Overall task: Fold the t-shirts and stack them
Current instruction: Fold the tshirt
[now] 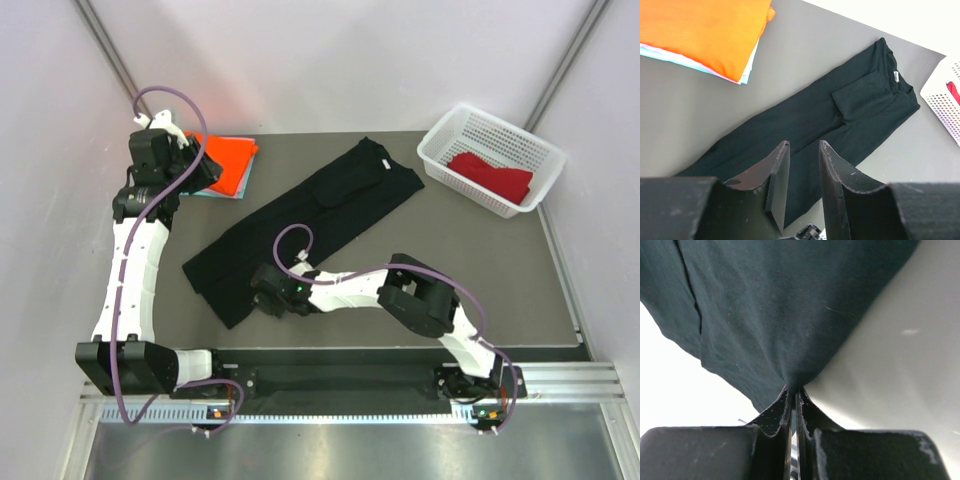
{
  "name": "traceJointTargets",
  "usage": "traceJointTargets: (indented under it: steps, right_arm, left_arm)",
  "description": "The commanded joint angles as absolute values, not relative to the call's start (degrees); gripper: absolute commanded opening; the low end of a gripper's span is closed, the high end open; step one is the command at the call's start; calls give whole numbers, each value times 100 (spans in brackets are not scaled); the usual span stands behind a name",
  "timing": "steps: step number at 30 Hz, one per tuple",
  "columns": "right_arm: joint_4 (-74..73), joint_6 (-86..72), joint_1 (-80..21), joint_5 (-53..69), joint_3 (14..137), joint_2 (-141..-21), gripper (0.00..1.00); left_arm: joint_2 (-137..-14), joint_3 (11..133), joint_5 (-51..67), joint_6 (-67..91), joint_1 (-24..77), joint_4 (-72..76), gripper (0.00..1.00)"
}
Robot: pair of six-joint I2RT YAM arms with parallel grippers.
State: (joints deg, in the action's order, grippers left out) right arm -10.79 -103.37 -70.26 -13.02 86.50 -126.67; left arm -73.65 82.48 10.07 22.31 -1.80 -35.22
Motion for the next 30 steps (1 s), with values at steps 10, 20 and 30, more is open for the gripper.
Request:
traceJointTargets:
  steps: [10,20,30]
  right_arm:
    - [-1670,-8798,-6672,-1635,6646,-11085,2]
    - [-1714,-8104,-6539,-1486,5011,-9528,0]
    - [-1810,-7472,-6346,-1178,3851,-8122,0]
  left_arm:
    - [-7278,7884,1354,2057,-211,-3401,35]
    - [-7339,7164,1898,1969,-106,-3287,35]
    - [-7225,6215,2224,1766,579,-3278,40]
